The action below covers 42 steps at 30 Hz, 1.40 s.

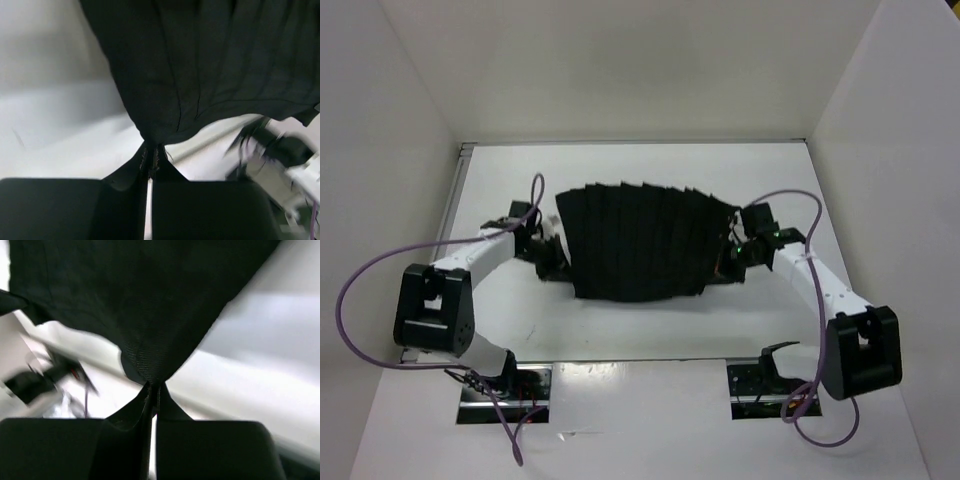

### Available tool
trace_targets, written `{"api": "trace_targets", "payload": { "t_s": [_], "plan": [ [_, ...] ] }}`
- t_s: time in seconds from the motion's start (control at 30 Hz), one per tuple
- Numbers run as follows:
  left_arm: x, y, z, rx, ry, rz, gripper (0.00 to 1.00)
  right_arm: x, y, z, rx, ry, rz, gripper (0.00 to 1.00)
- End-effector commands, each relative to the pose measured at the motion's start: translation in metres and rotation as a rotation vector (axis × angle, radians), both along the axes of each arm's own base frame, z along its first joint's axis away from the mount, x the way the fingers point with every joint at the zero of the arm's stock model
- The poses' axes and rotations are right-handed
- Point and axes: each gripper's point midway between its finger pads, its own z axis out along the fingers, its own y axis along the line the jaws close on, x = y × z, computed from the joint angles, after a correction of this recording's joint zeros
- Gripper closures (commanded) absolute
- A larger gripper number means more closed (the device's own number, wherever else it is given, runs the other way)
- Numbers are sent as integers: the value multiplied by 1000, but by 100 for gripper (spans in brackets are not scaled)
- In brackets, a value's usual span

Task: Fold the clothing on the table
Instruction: Flatten the skirt out, then fold the skirt

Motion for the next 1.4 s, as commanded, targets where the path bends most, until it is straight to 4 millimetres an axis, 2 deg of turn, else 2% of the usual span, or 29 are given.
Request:
{"api": "trace_targets", "payload": {
  "t_s": [0.0, 0.03, 0.13, 0.23, 0.3, 0.33, 0.4, 0.47, 0.5, 0.53, 0.57, 0.7, 0.73, 0.77, 0.8, 0.83, 0.9, 0.97, 1.0, 1.07, 1.1, 1.17, 1.23, 1.27, 1.3, 1.33, 1.37],
  "plan": [
    [-47, -16, 19, -78, -10, -41, 100, -68, 9, 6, 36, 130, -4, 100],
    [-58, -14, 15, -75, 19, -40, 100, -84, 9, 4, 32, 192, -20, 100],
    [-87, -11, 17, -74, 84, -51, 100, -104, 4, 11, 26, 250, -42, 100],
    [-84, -11, 37, -72, 70, -60, 100, -110, -3, 23, -5, 259, -68, 100],
    [-81, -16, 52, -105, 43, -72, 100, -104, -4, 39, -15, 219, -78, 100],
    [-79, -17, 57, -110, 48, -58, 100, -98, -9, 40, -51, 214, -106, 100],
    [-64, -19, 73, -124, -7, -43, 100, -86, -18, 50, -78, 189, -154, 100],
    [-44, -23, 79, -140, -39, -19, 100, -71, -34, 52, -99, 171, -240, 100],
    [-32, -26, 90, -158, -72, -18, 100, -62, -39, 56, -101, 137, -260, 100],
    [-18, -28, 88, -163, -85, -12, 100, -57, -42, 57, -96, 125, -282, 100],
    [-10, -30, 90, -170, -86, 0, 100, -42, -47, 61, -85, 89, -317, 100],
    [35, -37, 92, -190, -130, 20, 100, -13, -54, 50, -100, 77, -353, 100],
    [43, -38, 81, -185, -95, 23, 100, -7, -53, 48, -94, 73, -361, 100],
    [57, -40, 89, -190, -126, 20, 100, -2, -53, 47, -93, 69, -361, 100],
    [67, -40, 89, -180, -139, 27, 100, 10, -55, 44, -89, 53, -372, 100],
    [78, -39, 79, -161, -129, 38, 100, 16, -58, 43, -84, 55, -392, 100],
    [100, -39, 77, -146, -139, 56, 100, 33, -59, 41, -71, 37, -400, 100],
    [114, -41, 76, -148, -151, 55, 100, 44, -62, 39, -69, 29, -413, 100],
    [120, -40, 66, -136, -132, 62, 100, 52, -62, 36, -70, 35, -413, 100],
    [132, -42, 66, -137, -141, 61, 100, 66, -63, 33, -75, 16, -419, 100],
    [137, -41, 55, -123, -120, 69, 100, 73, -66, 27, -78, 30, -428, 100],
    [148, -42, 56, -125, -131, 69, 100, 87, -67, 24, -78, 12, -443, 100],
    [155, -45, 42, -104, -113, 71, 100, 106, -68, 19, -79, 7, -456, 100],
    [156, -45, 38, -102, -101, 72, 99, 113, -70, 15, -88, 6, -461, 95],
    [165, -45, 33, -93, -99, 77, 95, 121, -70, 13, -89, 6, -461, 94],
    [170, -46, 30, -93, -99, 77, 86, 139, -76, 9, -103, -4, -482, 92],
    [178, -47, 24, -99, -96, 88, 59, 149, -79, 8, -112, -17, -490, 81]
  ]
}}
